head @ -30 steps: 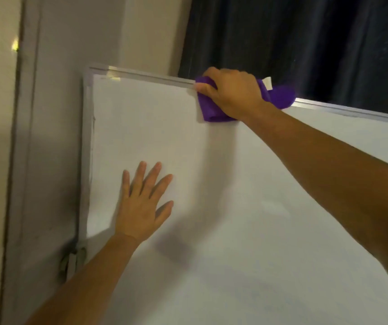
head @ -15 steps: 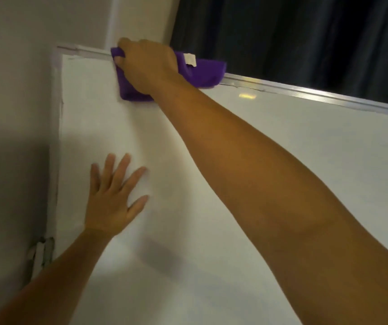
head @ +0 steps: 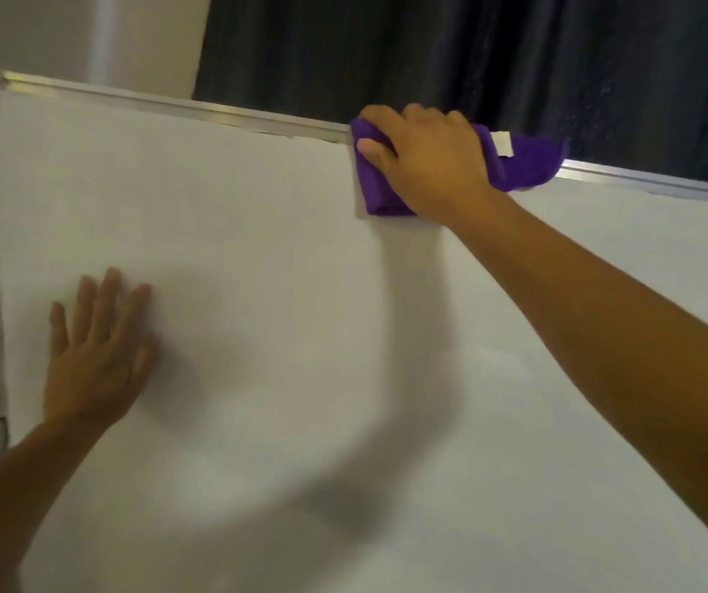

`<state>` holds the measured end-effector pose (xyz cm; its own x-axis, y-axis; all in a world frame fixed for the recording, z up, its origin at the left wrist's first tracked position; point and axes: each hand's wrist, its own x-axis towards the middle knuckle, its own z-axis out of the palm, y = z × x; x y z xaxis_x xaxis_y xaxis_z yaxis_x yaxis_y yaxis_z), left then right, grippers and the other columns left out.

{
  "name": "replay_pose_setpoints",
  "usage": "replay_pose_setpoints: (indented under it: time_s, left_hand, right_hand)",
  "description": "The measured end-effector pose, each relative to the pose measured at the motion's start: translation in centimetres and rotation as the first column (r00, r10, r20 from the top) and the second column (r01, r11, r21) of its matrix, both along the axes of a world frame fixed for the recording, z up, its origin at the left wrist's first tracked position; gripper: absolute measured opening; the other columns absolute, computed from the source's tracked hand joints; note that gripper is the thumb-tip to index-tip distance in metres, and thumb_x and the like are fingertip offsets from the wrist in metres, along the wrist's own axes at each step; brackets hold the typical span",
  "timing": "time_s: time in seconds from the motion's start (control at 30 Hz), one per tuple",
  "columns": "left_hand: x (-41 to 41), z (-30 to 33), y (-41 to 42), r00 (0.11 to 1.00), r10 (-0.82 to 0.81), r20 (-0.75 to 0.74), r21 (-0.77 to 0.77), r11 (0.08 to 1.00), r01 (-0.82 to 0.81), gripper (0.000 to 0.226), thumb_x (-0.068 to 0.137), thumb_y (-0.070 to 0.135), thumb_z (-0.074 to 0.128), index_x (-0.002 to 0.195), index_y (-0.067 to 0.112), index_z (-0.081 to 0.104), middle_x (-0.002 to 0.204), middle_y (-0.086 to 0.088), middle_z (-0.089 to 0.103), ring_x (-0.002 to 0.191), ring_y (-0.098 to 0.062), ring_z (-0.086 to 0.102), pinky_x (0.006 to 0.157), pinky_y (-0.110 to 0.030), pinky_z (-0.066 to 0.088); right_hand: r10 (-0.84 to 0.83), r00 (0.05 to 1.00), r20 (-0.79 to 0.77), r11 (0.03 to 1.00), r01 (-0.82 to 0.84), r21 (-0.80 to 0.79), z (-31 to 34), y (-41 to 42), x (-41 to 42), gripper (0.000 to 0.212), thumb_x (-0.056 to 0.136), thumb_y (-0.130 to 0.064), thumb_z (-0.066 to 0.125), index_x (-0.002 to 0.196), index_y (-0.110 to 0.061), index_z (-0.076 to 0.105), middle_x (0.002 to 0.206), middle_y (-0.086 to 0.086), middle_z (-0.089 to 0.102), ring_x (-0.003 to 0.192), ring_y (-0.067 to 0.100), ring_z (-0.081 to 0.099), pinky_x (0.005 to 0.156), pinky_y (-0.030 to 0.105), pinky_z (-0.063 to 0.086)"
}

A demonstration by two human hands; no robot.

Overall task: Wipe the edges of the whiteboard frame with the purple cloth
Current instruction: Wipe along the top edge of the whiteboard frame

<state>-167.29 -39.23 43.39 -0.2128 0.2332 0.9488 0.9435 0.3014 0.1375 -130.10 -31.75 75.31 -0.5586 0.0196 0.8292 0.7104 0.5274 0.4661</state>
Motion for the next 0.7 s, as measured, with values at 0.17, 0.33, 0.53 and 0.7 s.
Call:
replay_pose_setpoints:
  time_s: [0.17, 0.33, 0.53, 0.7]
  left_hand:
    - [1.6, 0.1, -1.0, 0.989, -0.008, 0.147, -0.015, 1.0, 0.01, 0.076, 0.101, 0.061, 0.024, 0.168, 0.026, 0.018, 0.175, 0.014, -0.009, 0.158, -0.004, -0.019, 0.129, -0.065, 0.006]
    - [8.2, 2.1, -2.7, 0.997, -0.052, 0.064, 0.039, 0.998, 0.05, 0.077, 0.095, 0.061, 0.037, 0.163, 0.026, 0.034, 0.177, -0.011, 0.012, 0.162, -0.017, -0.006, 0.128, -0.059, 0.008]
    - [20.5, 7.9, -1.2, 0.92, -0.197, -0.34, -0.056, 0.98, 0.189, 0.063, 0.098, 0.049, 0.049, 0.156, 0.023, 0.048, 0.171, -0.018, 0.029, 0.158, -0.045, 0.025, 0.125, -0.069, 0.022]
    - [30.7, 11.2, 1.6, 0.814, -0.345, -0.467, -0.239, 0.936, 0.259, 0.064, 0.098, 0.047, 0.063, 0.157, 0.026, 0.047, 0.168, -0.016, 0.034, 0.156, -0.047, 0.029, 0.121, -0.072, 0.026]
  right_hand:
    - [-0.036, 0.998, -0.059, 0.999, 0.036, -0.001, -0.2, 1.8, 12.5, 0.049, 0.102, -0.056, 0.028, 0.138, -0.027, 0.043, 0.117, 0.012, 0.063, 0.101, 0.034, 0.059, 0.09, 0.045, 0.042]
    - [-0.03, 0.996, -0.084, 0.999, 0.028, -0.033, -0.3, 1.5, 14.7, 0.048, 0.102, -0.054, 0.032, 0.14, -0.028, 0.042, 0.122, 0.011, 0.062, 0.107, 0.034, 0.058, 0.094, 0.046, 0.042]
    - [-0.053, 0.999, 0.009, 0.995, 0.054, -0.087, 1.1, -0.5, 9.4, 0.044, 0.102, -0.052, 0.035, 0.14, -0.03, 0.043, 0.124, 0.01, 0.061, 0.107, 0.034, 0.058, 0.087, 0.043, 0.044]
    - [0.009, 0.995, 0.097, 0.996, 0.0, -0.089, 1.5, -3.3, -0.3, 0.043, 0.101, -0.051, 0.034, 0.139, -0.035, 0.043, 0.125, 0.006, 0.06, 0.108, 0.031, 0.06, 0.083, 0.039, 0.042]
